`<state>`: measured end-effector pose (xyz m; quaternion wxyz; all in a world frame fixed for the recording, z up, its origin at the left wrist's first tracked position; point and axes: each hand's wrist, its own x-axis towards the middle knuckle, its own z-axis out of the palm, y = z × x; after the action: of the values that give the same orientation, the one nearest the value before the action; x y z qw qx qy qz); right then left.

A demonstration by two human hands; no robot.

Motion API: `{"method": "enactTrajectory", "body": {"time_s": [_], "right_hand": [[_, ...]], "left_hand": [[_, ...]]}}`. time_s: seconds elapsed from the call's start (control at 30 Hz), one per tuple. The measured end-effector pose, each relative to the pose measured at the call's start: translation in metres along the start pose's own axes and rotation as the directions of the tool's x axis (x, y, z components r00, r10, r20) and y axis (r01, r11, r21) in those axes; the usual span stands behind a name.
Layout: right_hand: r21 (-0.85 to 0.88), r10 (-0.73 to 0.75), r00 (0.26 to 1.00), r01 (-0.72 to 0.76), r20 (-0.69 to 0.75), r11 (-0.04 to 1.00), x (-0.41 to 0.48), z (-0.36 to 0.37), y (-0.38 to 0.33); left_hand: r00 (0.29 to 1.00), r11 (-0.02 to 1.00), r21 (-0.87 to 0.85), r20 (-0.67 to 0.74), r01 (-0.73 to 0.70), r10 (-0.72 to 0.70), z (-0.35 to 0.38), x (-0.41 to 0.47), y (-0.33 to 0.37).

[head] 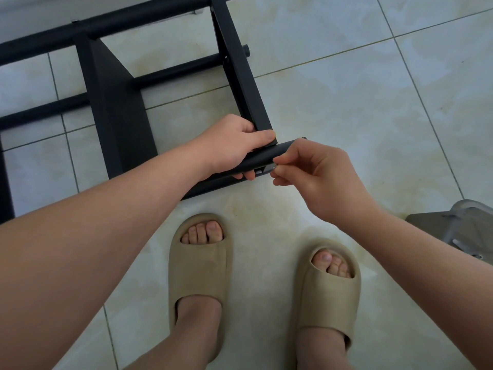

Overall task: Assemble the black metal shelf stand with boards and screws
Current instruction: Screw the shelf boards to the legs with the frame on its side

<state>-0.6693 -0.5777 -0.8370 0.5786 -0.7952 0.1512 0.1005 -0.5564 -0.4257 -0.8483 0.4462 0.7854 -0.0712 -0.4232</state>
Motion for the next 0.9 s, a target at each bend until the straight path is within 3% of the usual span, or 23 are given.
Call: {"method": "enactTrajectory", "body": {"time_s": [0.13,0.23,0.33,0.4,0.53,0.6,0.67,0.77,0.9], "right_hand": [[-0.019,-0.001,1.0,0.001,-0.019,1.0,-0.0008,0.0014,0.0008],[0.205,0.087,0.996,-0.081,-0.021,0.975,-0.0008,0.0032,-0.001],[0.451,0.197,0.98,-0.181,0.011,0.874,-0.0022,0.0059,-0.0043],[0.527,0.231,0.973,-0.207,0.02,0.824,-0.002,0.0071,-0.0058],[0.173,0.081,0.995,-0.069,-0.062,0.983,-0.0007,0.0061,-0.0033],[-0.007,0.007,0.998,-0.008,-0.062,1.0,0.0002,0.0038,-0.0023],[-0.074,-0.011,0.999,0.008,-0.044,0.997,0.0015,0.0016,-0.0019],[0.177,0.062,0.998,-0.059,-0.015,0.983,0.003,-0.0001,-0.0004],[0.492,0.165,0.985,-0.167,0.048,0.854,-0.0027,0.0004,0.0011]], "left_hand": [[1.0,1.0,0.009,-0.005,0.005,-0.005,-0.0002,-0.0006,0.0013],[1.0,1.0,0.018,-0.002,0.009,-0.009,-0.0003,-0.0009,0.002],[1.0,1.0,0.008,-0.002,0.007,-0.007,0.0001,-0.0015,0.0022],[1.0,1.0,-0.001,-0.001,0.007,-0.007,-0.0001,-0.0013,0.002],[1.0,1.0,0.007,0.003,0.011,-0.011,-0.0004,-0.0015,0.0018],[1.0,1.0,0.007,0.0,0.014,-0.014,0.0002,-0.0015,0.0019],[1.0,1.0,0.003,-0.003,0.015,-0.015,0.0006,-0.0014,0.002],[1.0,1.0,-0.003,-0.007,0.009,-0.009,0.0009,-0.0017,0.0021],[1.0,1.0,-0.006,-0.01,0.001,-0.001,0.0006,-0.002,0.0015]]}}
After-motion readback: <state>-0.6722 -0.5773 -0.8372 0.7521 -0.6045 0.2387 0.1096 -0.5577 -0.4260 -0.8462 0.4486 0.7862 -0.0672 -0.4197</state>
